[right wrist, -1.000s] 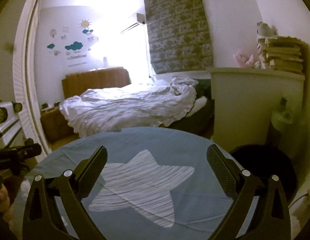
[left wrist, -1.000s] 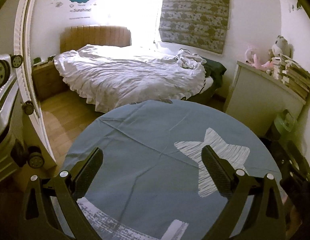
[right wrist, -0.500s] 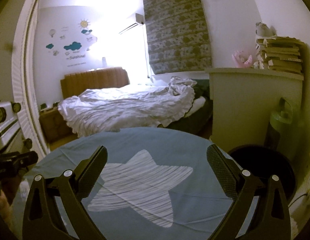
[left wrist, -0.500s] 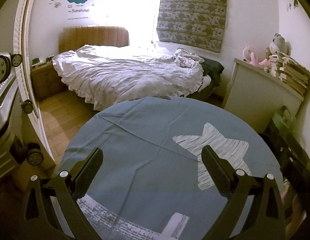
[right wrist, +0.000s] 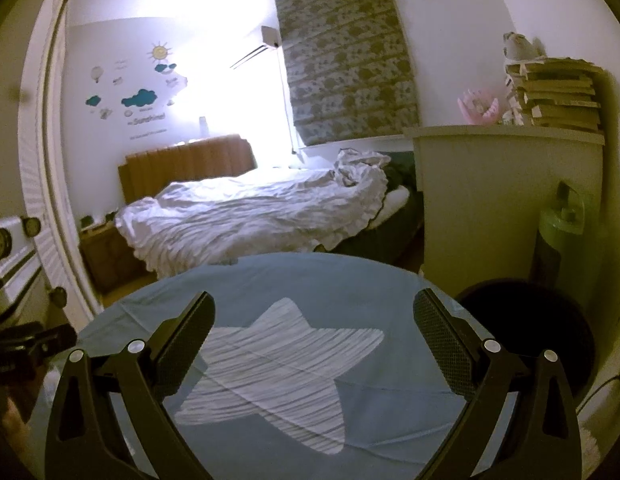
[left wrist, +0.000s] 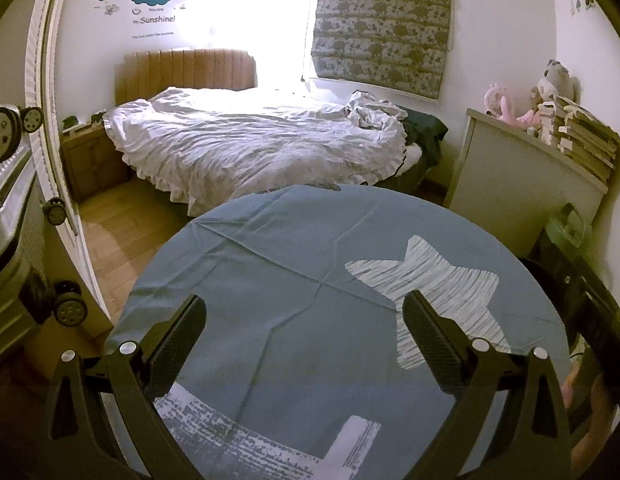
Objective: Collect trash
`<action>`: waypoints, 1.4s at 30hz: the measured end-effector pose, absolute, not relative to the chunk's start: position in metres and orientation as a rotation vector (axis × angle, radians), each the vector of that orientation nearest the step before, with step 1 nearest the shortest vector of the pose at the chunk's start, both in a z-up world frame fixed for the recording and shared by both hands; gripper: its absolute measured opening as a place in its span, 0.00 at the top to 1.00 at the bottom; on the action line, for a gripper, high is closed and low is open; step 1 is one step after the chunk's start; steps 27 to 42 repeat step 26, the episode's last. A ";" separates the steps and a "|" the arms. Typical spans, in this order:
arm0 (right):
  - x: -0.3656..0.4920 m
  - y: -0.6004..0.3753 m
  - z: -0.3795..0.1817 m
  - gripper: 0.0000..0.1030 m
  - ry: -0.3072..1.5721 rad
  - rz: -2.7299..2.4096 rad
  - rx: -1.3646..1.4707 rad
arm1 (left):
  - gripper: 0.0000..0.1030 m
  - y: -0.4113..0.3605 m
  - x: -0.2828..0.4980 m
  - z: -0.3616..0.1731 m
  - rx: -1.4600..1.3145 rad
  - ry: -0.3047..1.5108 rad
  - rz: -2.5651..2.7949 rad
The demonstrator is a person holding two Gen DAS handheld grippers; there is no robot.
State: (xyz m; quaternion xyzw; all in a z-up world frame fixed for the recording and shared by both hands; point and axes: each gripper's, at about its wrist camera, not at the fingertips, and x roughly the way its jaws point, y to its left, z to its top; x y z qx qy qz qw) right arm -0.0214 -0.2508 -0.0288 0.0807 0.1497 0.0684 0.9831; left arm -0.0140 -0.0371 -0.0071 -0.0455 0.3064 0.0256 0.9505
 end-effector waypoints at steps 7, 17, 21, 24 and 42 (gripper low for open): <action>-0.022 -0.251 -0.029 0.05 0.301 0.136 0.159 | 0.05 -0.038 -0.016 -0.007 -0.086 0.614 0.052; -0.022 -0.251 -0.029 0.05 0.301 0.136 0.158 | 0.05 -0.037 -0.019 -0.006 -0.090 0.593 -0.003; -0.021 -0.251 -0.030 0.05 0.301 0.136 0.159 | 0.05 -0.037 -0.017 -0.006 -0.090 0.597 -0.001; -0.021 -0.252 -0.030 0.05 0.302 0.136 0.160 | 0.05 -0.037 -0.016 -0.006 -0.088 0.602 0.007; -0.021 -0.252 -0.030 0.05 0.302 0.136 0.157 | 0.05 -0.036 -0.015 -0.007 -0.095 0.608 0.006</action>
